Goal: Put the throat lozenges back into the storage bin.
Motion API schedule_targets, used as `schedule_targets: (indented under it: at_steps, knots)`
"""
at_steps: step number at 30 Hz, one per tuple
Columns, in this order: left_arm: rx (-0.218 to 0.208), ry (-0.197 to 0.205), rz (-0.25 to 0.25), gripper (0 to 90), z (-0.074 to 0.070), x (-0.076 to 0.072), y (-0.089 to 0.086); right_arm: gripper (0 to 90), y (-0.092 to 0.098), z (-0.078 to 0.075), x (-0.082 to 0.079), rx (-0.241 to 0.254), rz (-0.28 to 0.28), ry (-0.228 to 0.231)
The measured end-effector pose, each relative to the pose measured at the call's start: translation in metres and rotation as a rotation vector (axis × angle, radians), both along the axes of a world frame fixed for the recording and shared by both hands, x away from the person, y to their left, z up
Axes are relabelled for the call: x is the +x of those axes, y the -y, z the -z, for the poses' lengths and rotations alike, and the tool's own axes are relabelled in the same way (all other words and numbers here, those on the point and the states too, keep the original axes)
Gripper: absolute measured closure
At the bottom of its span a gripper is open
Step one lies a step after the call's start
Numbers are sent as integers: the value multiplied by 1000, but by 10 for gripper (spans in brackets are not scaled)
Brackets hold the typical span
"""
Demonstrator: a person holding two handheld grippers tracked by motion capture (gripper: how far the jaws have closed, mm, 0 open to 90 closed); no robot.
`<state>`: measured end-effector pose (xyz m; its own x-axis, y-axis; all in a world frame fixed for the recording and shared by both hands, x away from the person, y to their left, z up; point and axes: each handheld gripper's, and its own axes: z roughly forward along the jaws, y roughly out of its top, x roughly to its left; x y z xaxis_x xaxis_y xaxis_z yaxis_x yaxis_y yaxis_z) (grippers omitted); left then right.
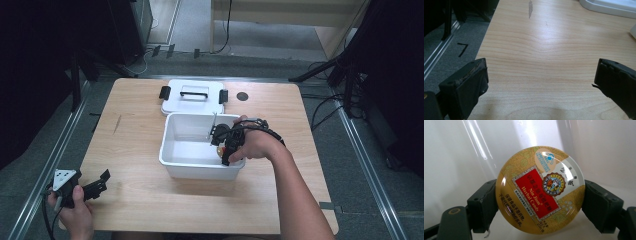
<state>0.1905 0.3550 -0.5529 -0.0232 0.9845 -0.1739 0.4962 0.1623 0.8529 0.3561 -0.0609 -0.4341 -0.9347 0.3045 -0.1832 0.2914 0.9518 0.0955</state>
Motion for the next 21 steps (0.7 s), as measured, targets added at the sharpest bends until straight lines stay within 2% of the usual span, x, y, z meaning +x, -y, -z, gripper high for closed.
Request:
schedule_targets:
  at_steps: [3, 6, 10, 14, 21]
  knots:
    - [1, 0, 1, 0, 0, 0, 0, 193, 0, 1, 0, -10, -3, -2]
    - [0, 2, 2, 0, 0, 0, 0, 160, 1, 1, 1, -18, 29, -6]
    - [0, 2, 2, 0, 0, 0, 0, 162, 3, 0, 0, 8, 15, -8]
    - [2, 2, 3, 0, 0, 0, 0, 204, 5, -1, -2, 25, 4, -8]
    - [2, 3, 2, 0, 0, 0, 0, 253, 6, -13, -7, 61, 11, 7]
